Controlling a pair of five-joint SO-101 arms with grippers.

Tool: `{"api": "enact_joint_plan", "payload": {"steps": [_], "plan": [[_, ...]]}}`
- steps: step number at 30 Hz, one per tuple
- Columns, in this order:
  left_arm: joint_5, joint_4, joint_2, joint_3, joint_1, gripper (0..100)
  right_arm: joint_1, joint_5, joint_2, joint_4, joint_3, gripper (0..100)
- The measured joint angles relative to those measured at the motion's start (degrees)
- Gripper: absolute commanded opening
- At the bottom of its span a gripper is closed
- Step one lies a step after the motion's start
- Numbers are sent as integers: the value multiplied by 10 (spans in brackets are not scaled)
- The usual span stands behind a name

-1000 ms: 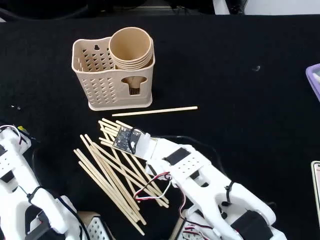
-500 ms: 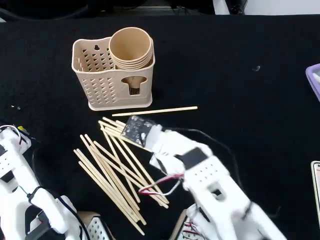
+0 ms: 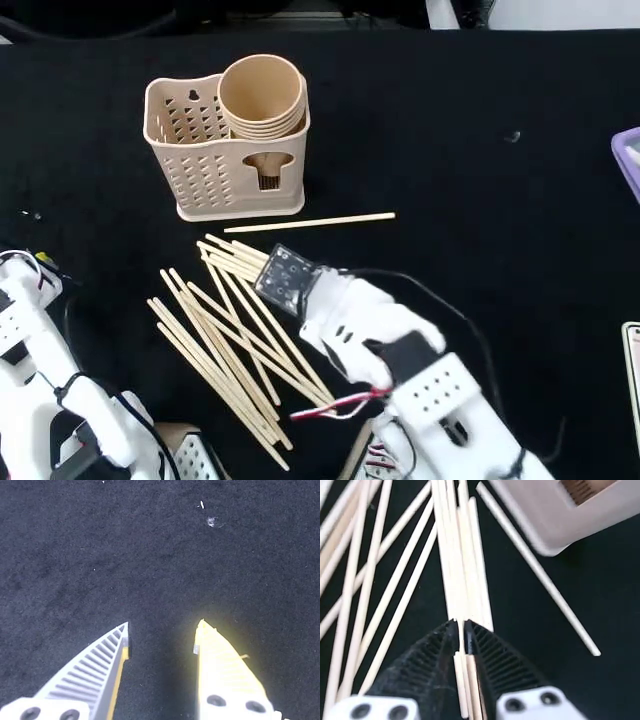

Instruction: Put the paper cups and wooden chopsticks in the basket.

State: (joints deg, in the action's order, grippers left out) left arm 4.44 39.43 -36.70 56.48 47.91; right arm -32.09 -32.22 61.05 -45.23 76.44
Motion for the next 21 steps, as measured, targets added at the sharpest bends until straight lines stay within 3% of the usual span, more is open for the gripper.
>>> {"api": "enact_joint_plan", "payload": {"steps": [10, 21], "plan": [[0, 0, 0, 0, 0, 220, 1, -3, -263, 96, -37, 81], [0, 0, 0, 0, 0, 220, -11, -31, -287, 105, -40, 79]]}}
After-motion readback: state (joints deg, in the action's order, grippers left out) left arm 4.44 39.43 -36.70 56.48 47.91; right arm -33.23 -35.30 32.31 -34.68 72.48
